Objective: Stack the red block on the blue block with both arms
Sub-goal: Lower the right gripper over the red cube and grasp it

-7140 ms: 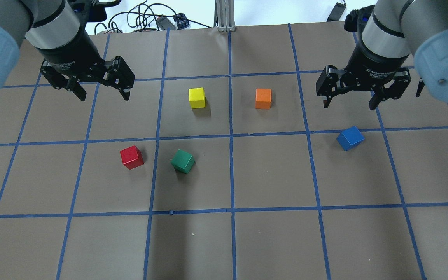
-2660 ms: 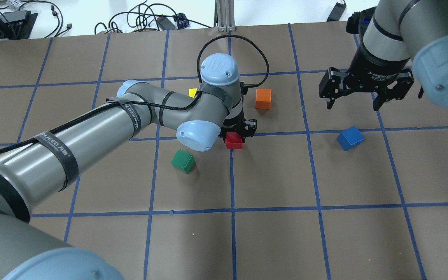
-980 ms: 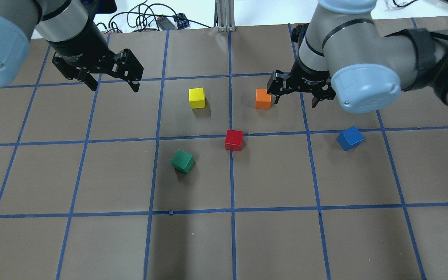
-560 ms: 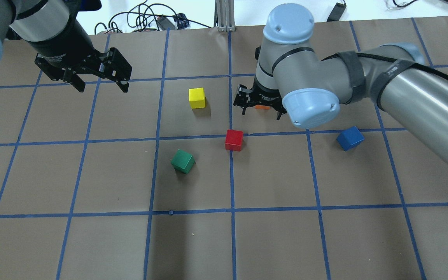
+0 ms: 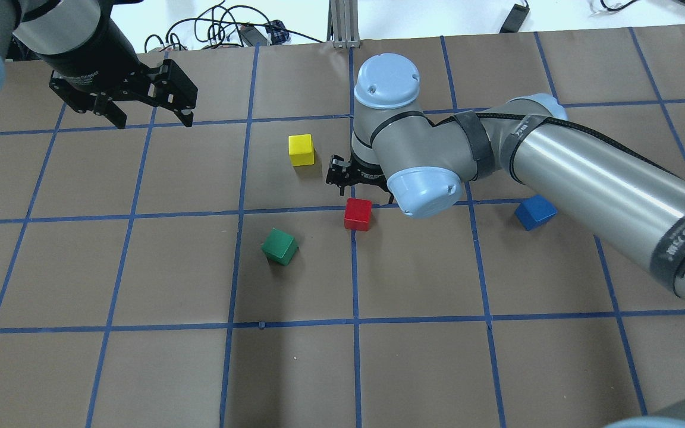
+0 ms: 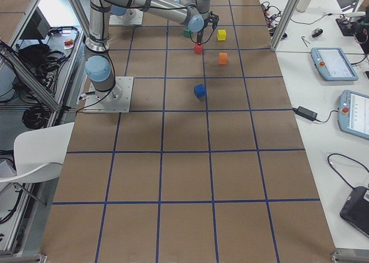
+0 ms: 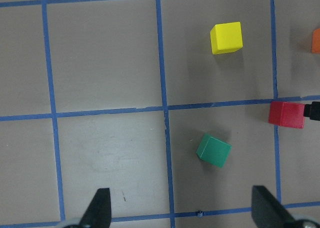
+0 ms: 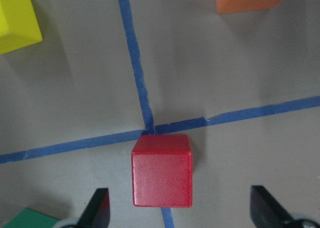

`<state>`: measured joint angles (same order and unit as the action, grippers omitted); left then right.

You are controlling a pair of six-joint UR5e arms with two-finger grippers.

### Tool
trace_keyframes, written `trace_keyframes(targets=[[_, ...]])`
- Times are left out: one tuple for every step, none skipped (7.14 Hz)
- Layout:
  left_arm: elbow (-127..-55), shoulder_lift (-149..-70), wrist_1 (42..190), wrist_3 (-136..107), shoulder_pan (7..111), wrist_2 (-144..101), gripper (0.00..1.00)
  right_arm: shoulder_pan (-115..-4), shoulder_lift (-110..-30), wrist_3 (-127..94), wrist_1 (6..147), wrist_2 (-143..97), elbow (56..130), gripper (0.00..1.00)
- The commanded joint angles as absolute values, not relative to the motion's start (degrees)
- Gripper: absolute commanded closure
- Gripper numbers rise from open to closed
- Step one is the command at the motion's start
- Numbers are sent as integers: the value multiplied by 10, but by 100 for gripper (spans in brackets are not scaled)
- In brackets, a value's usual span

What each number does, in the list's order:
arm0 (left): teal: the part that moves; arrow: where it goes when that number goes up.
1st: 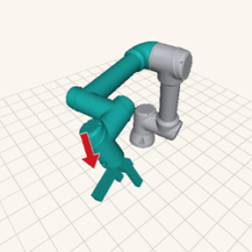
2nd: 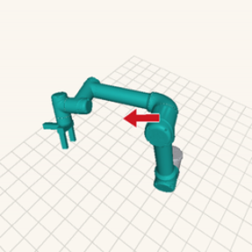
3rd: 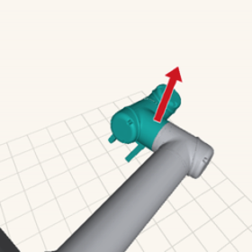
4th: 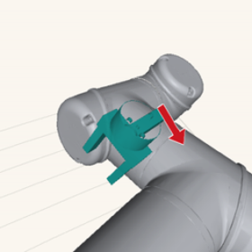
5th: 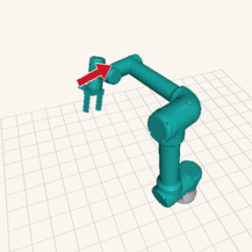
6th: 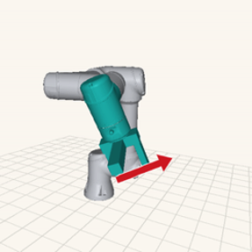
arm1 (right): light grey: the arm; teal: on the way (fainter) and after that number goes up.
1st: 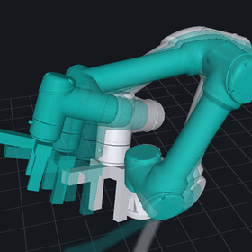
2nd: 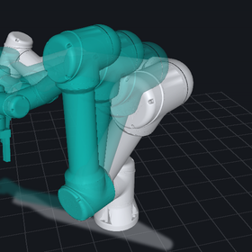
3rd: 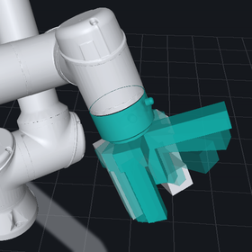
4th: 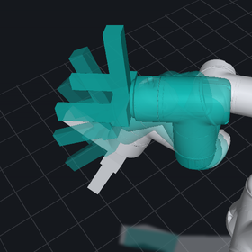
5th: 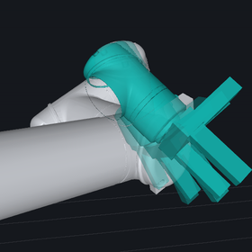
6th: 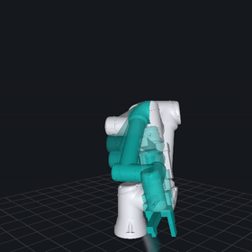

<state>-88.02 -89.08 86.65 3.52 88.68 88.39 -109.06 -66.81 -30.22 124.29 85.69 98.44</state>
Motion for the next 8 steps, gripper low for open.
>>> trace_keyframes(targets=[[-883,-889,864,34,887,883,0,-1092,-644,-301,1247,855,984,0],[-883,-890,863,35,887,883,0,-1092,-632,-301,1245,854,984,0],[-887,-889,863,35,887,883,0,-1094,-623,-300,1246,854,984,0],[-890,-887,863,35,887,883,0,-1097,-618,-299,1245,854,983,0],[-890,-887,863,35,887,883,0,-1097,-611,-296,1260,848,983,0],[-890,-887,863,35,887,883,0,-1097,-605,-295,1273,834,983,0],[-890,-887,863,34,887,882,0,-1097,-604,-292,1282,834,983,9],[-890,-887,863,34,887,882,0,-1097,-603,-292,1289,834,983,69]])
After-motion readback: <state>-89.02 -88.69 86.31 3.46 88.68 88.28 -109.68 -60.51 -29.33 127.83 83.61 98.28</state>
